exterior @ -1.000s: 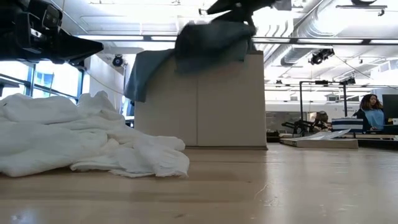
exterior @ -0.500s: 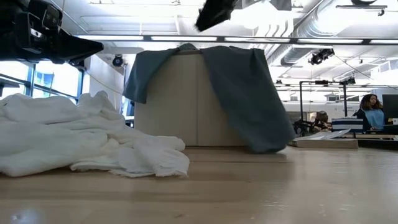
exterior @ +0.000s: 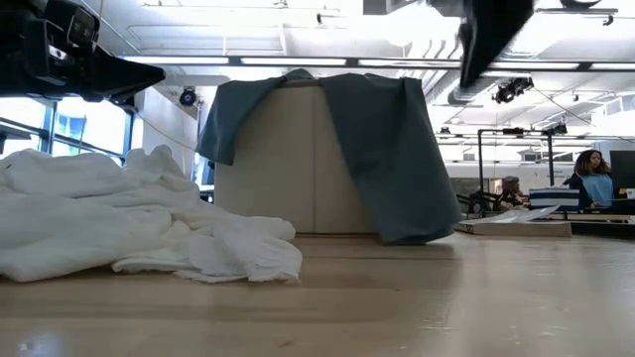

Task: Sort clothes
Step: Put the gray pants into the white bin

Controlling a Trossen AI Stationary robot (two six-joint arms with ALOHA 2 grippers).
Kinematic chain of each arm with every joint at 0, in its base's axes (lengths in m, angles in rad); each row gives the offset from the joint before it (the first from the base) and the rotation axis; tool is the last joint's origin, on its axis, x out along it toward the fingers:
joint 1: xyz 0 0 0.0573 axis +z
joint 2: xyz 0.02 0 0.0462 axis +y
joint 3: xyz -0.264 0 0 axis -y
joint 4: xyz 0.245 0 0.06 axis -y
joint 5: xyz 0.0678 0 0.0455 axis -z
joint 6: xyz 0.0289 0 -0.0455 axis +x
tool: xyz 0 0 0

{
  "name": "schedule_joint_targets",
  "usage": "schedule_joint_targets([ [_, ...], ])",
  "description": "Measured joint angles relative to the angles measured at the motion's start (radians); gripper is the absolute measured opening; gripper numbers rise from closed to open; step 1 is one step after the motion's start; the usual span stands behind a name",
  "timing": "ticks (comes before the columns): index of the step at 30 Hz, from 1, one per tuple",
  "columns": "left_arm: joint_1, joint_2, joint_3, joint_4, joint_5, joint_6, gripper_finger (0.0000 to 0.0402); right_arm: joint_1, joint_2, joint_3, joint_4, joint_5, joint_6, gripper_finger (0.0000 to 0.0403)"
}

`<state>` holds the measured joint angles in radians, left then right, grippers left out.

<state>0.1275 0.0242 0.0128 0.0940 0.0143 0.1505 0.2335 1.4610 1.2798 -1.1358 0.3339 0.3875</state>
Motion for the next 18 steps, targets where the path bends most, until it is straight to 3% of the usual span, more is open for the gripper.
schedule_joint_targets([
  [4,0.0,0.0,0.0,0.0,0.0,0.0,0.0001,-0.035,-0.067,-0.288,0.285,0.05,0.078,0.0155],
  [9,0.0,0.0,0.0,0.0,0.0,0.0,0.0001,-0.091,-0.052,-0.571,0.817,-0.074,0.069,0.0156],
  [14,0.0,0.0,0.0,0.0,0.0,0.0,0.0001,-0.129,0.025,-0.718,1.292,-0.094,0.147,0.0149],
  [18,0.0,0.0,0.0,0.0,0.0,0.0,0.0001,-0.126,0.099,-0.718,1.618,-0.136,0.12,0.0111],
])
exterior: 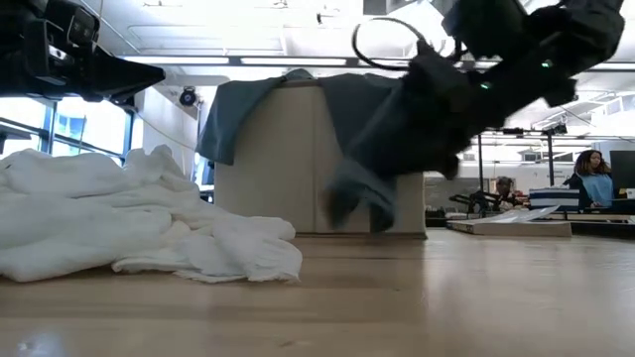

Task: Sort clothes
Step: Put the gray pants into the white bin

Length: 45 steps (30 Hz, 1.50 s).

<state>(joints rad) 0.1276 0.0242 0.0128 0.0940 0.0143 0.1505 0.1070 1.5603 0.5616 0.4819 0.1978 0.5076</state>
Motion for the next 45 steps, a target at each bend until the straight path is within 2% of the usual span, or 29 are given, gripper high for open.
schedule_joint_targets([
  [3,0.0,0.0,0.0,0.0,0.0,0.0,0.0001,0.006,0.038,0.047,0.08,0.029,-0.037,0.0058],
  [6,0.0,0.0,0.0,0.0,0.0,0.0,0.0001,0.022,0.038,0.125,0.11,0.12,-0.089,0.001],
  [11,0.0,0.0,0.0,0.0,0.0,0.0,0.0001,0.047,0.036,0.27,0.038,0.256,-0.206,0.0009],
  [14,0.0,0.0,0.0,0.0,0.0,0.0,0.0001,0.046,0.033,0.377,-0.152,0.266,-0.292,0.0002],
  [19,0.0,0.0,0.0,0.0,0.0,0.0,0.0001,0.084,0.036,0.597,-0.619,0.261,-0.429,0.0007],
  [21,0.0,0.0,0.0,0.0,0.0,0.0,0.0001,0.103,0.034,0.665,-0.78,0.215,-0.51,0.0009],
  [25,0.0,0.0,0.0,0.0,0.0,0.0,0.0001,0.144,0.036,0.747,-0.975,0.15,-0.696,0.0036],
  [29,0.0,0.0,0.0,0.0,0.0,0.0,0.0001,0.16,0.061,0.774,-1.07,0.126,-0.847,0.01],
  [34,0.0,0.0,0.0,0.0,0.0,0.0,0.0001,0.182,0.159,0.775,-1.126,0.114,-1.101,0.0182],
  [36,0.0,0.0,0.0,0.0,0.0,0.0,0.0001,0.196,0.21,0.775,-1.129,0.154,-1.186,0.0202],
  [41,0.0,0.0,0.0,0.0,0.0,0.0,0.0001,0.216,0.32,0.774,-1.153,0.411,-1.387,0.0217],
  [45,0.0,0.0,0.0,0.0,0.0,0.0,0.0001,0.203,0.394,0.774,-1.212,0.483,-1.424,0.0213],
])
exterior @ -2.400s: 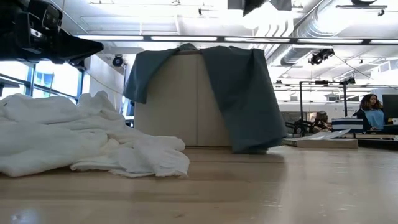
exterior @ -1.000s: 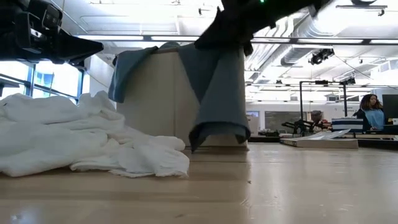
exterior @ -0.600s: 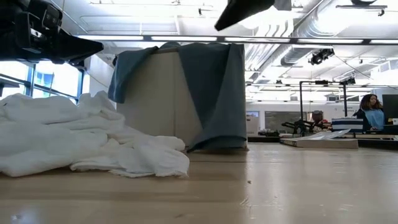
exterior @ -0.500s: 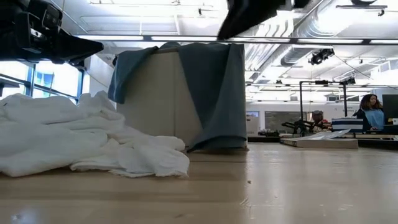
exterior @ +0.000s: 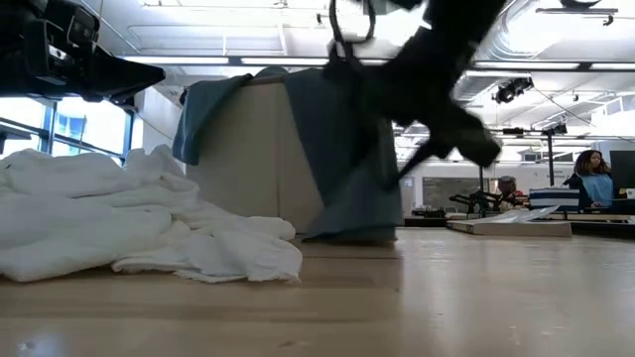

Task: Sort clothes
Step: Put the gray pants into the white bin

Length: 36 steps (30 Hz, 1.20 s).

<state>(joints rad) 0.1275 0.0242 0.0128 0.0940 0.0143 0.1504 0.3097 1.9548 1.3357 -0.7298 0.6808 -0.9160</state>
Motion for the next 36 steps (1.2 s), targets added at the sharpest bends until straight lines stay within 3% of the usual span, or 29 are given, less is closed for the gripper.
schedule_joint_targets([
  [4,0.0,0.0,0.0,0.0,0.0,0.0,0.0001,-0.018,0.058,-0.001,0.006,0.094,0.019,0.016],
  [9,0.0,0.0,0.0,0.0,0.0,0.0,0.0001,-0.015,0.066,0.003,0.14,0.168,0.011,0.0019],
  [15,0.0,0.0,0.0,0.0,0.0,0.0,0.0001,-0.018,0.059,0.166,0.169,0.273,0.084,0.0004],
  [18,0.0,0.0,0.0,0.0,0.0,0.0,0.0001,-0.031,0.049,0.301,0.186,0.27,0.113,0.0006],
  [25,0.0,0.0,0.0,0.0,0.0,0.0,0.0001,-0.174,0.044,0.6,0.307,0.081,0.155,0.0002],
  [30,0.0,0.0,0.0,0.0,0.0,0.0,0.0001,-0.344,0.043,0.68,0.358,-0.142,0.379,0.0001],
  [36,0.0,0.0,0.0,0.0,0.0,0.0,0.0001,-0.509,0.113,0.68,0.119,-0.385,0.705,0.0001],
])
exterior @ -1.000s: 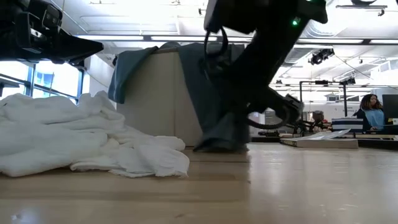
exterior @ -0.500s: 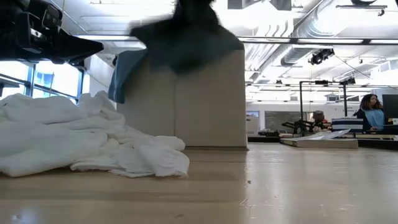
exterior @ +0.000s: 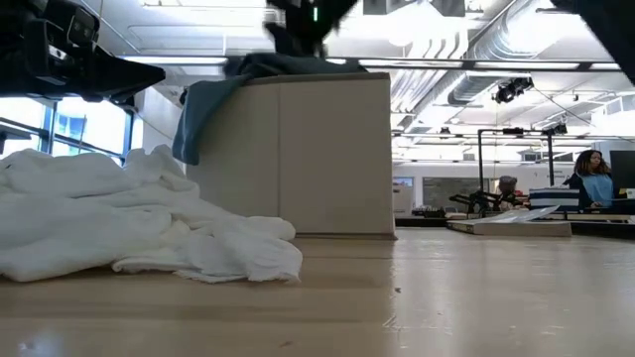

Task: Sort clothes
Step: Put the gray pants into the white bin

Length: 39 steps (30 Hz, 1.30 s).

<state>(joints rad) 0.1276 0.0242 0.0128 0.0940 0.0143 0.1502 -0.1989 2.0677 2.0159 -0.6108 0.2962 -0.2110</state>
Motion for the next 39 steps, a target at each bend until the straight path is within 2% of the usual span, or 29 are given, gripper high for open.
schedule_joint_targets([
  [6,0.0,0.0,0.0,0.0,0.0,0.0,0.0001,-0.055,0.184,0.006,-0.292,-0.011,0.042,0.0],
  [10,0.0,0.0,0.0,0.0,0.0,0.0,0.0001,-0.06,0.271,0.013,-0.389,0.021,0.034,0.0],
  [14,0.0,0.0,0.0,0.0,0.0,0.0,0.0001,-0.059,0.292,0.013,-0.417,0.101,-0.001,0.0],
  [17,0.0,0.0,0.0,0.0,0.0,0.0,0.0001,-0.064,0.256,0.003,-0.441,0.114,-0.031,0.0],
  [25,0.0,0.0,0.0,0.0,0.0,0.0,0.0001,-0.083,0.044,-0.008,-0.544,0.112,-0.001,0.001],
  [32,0.0,0.0,0.0,0.0,0.0,0.0,0.0001,-0.104,-0.126,-0.007,-0.621,0.106,0.054,0.0115],
  [34,0.0,0.0,0.0,0.0,0.0,0.0,0.0001,-0.105,-0.171,-0.005,-0.615,0.044,0.038,0.0142],
  [35,0.0,0.0,0.0,0.0,0.0,0.0,0.0001,-0.102,-0.185,-0.004,-0.608,-0.022,0.014,0.0152],
  [38,0.0,0.0,0.0,0.0,0.0,0.0,0.0001,-0.068,-0.203,-0.004,-0.606,-0.294,-0.111,0.0167],
  [39,0.0,0.0,0.0,0.0,0.0,0.0,0.0001,-0.048,-0.203,-0.004,-0.607,-0.355,-0.141,0.0168],
])
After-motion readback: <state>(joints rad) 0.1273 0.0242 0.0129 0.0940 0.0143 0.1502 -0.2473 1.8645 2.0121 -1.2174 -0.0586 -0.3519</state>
